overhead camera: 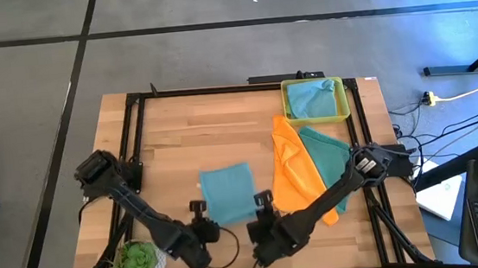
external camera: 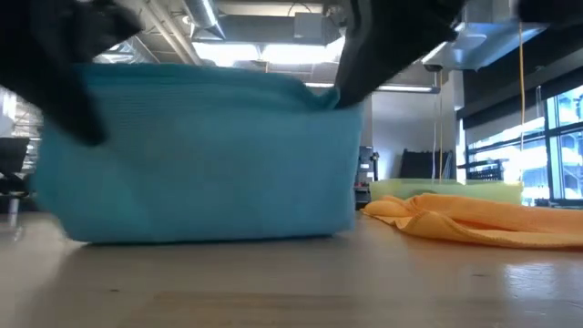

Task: Fold microfiber towels
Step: Fold the left blue microfiber cloth

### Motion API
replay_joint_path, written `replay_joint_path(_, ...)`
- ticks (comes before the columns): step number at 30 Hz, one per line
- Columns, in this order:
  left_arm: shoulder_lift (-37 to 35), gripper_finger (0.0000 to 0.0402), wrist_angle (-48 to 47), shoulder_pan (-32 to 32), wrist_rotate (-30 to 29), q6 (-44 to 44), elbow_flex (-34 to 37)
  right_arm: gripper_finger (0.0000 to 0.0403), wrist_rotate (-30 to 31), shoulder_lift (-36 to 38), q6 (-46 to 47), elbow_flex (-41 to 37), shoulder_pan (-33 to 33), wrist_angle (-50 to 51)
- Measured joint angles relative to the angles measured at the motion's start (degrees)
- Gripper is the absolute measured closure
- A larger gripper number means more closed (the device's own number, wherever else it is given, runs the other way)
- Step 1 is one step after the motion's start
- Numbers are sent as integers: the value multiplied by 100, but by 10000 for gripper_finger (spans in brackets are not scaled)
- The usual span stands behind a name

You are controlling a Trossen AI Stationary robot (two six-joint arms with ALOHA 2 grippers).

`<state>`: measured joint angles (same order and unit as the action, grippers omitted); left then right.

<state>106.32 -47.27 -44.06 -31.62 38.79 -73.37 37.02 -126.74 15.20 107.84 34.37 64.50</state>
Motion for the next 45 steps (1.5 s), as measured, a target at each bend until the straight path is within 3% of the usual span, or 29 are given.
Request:
replay_joint_path(2, 0, 401, -333, 170, -34, -351, -115, 394, 386, 95, 69, -24, -79, 361)
replay_joint_path(5, -10, 401, -656, 416, -56, -857, -202, 395, 496, 240, -57, -140, -277, 574)
replay_joint_path(10, -9, 401, -952, 848, 7, -1246, -161, 398, 443, 600, -554, -828, -680, -67)
replay_joint_path(22, -2, 401, -880, 1453, -157, -1404, 487, 398, -598, 1819, -1942, -3296, -1740, -3487)
replay_joint_path(33, 0, 394, -919, 1909, -866, -1801, 519, 397, -1209, 1900, -2493, -4084, -2650, -4514)
replay_joint_path(38, 0, 371, -905, 2185, -882, -1783, 646, 390, -1339, 1901, -2750, -4357, -2929, -4994)
replay_joint_path(45, 0, 326, -910, 2371, -886, -1338, 1054, 392, -1970, 1900, -2956, -4693, -3256, -5758)
